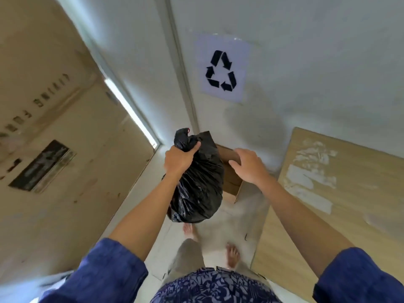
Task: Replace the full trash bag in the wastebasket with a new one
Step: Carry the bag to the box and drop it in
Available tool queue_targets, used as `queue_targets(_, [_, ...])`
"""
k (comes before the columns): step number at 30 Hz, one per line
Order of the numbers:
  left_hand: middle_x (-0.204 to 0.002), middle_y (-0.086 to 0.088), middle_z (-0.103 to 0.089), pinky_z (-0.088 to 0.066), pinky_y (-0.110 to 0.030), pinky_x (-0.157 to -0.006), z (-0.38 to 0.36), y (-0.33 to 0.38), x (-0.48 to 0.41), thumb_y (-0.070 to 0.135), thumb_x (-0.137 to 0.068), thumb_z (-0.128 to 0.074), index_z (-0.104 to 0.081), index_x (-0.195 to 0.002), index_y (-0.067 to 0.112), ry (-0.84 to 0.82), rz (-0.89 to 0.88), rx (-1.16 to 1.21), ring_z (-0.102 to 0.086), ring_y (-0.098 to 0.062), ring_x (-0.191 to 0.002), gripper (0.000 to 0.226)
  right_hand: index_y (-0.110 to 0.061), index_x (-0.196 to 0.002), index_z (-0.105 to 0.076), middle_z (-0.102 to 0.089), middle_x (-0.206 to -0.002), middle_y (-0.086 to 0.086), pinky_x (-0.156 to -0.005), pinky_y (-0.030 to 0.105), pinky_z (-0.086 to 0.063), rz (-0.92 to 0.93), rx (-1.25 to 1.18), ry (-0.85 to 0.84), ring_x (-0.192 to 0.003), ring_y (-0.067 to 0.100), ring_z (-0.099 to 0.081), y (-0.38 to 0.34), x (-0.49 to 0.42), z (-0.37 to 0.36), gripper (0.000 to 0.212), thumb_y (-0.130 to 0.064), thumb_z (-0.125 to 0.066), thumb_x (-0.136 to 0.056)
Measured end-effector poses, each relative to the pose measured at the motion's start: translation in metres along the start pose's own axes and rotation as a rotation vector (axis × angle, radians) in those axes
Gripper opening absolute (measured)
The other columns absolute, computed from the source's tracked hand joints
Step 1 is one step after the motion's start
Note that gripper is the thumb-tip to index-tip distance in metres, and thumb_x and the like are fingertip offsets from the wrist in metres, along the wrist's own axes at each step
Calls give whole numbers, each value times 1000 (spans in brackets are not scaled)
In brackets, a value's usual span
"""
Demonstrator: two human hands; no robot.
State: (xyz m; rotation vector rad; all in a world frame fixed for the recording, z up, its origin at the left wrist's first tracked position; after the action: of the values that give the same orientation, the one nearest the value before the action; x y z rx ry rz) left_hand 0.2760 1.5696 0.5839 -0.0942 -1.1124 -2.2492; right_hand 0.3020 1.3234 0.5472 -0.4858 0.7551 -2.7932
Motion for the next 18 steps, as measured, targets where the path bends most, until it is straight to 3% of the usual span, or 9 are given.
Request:
queue_targets(3, [-101, -5, -70, -59, -37, -81, -32, 9, -51, 93, -56, -61, -69, -110, 14, -48, 105, 52, -67, -22, -90, 95, -18, -141, -53, -61, -138, 10, -103, 48, -43, -116, -44, 39, -128, 35, -53, 16, -25, 1, 47, -43, -52, -101])
queue_targets(7, [-88, -3, -65, -42, -25, -53, -79, 14, -110, 89, -67, -62, -66, -112, 9, -153, 146, 73, -56, -12, -69, 92, -19, -146, -49, -55, -148, 9, -110, 50, -41, -242, -65, 63, -137, 33, -46, 31, -57, 0, 52, -46, -48, -103])
queue_targets(10, [-107, -11, -67, -52, -35, -69, -109, 10, -148, 84, -70, -66, -62, -122, 6, -231, 263, 101, -63, -25, -84, 95, -18, -148, -48, -53, -150, 11, -111, 49, -41, -324, -67, 81, -138, 33, -45, 41, -81, -4, 53, -45, -49, -103])
queue_targets(14, [-127, -13, -63, -57, -46, -93, -141, -8, -186, 80, -70, -71, -48, -144, 8, -342, 465, 203, -64, -31, -106, 106, -13, -145, -51, -59, -139, 15, -103, 47, -45, -365, -47, 68, -128, 38, -53, 52, -116, -22, 52, -43, -53, -102])
queue_targets(16, [-123, -10, -64, -56, -49, -97, -162, -17, -199, 78, -71, -71, -48, -143, 10, -421, 555, 321, -64, -31, -108, 102, -12, -146, -50, -56, -143, 15, -106, 47, -44, -395, -68, 57, -131, 38, -51, 61, -135, -38, 53, -42, -52, -102])
queue_targets(18, [-116, -6, -67, -59, -48, -89, -185, -26, -209, 78, -72, -71, -52, -139, 10, -504, 625, 422, -65, -27, -106, 98, -14, -150, -46, -52, -150, 13, -110, 48, -41, -412, -93, 33, -137, 37, -46, 71, -155, -60, 55, -43, -50, -103])
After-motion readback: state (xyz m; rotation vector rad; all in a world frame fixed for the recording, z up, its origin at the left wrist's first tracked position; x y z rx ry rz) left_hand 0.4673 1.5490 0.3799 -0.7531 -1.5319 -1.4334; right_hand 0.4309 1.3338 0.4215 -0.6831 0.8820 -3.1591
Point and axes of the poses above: each hand's wrist, its own x-axis away from the middle knuckle, its own z-axis out of the back of the hand, y = z × x, the point moved 4 cm from there along -x, towards the middle knuckle
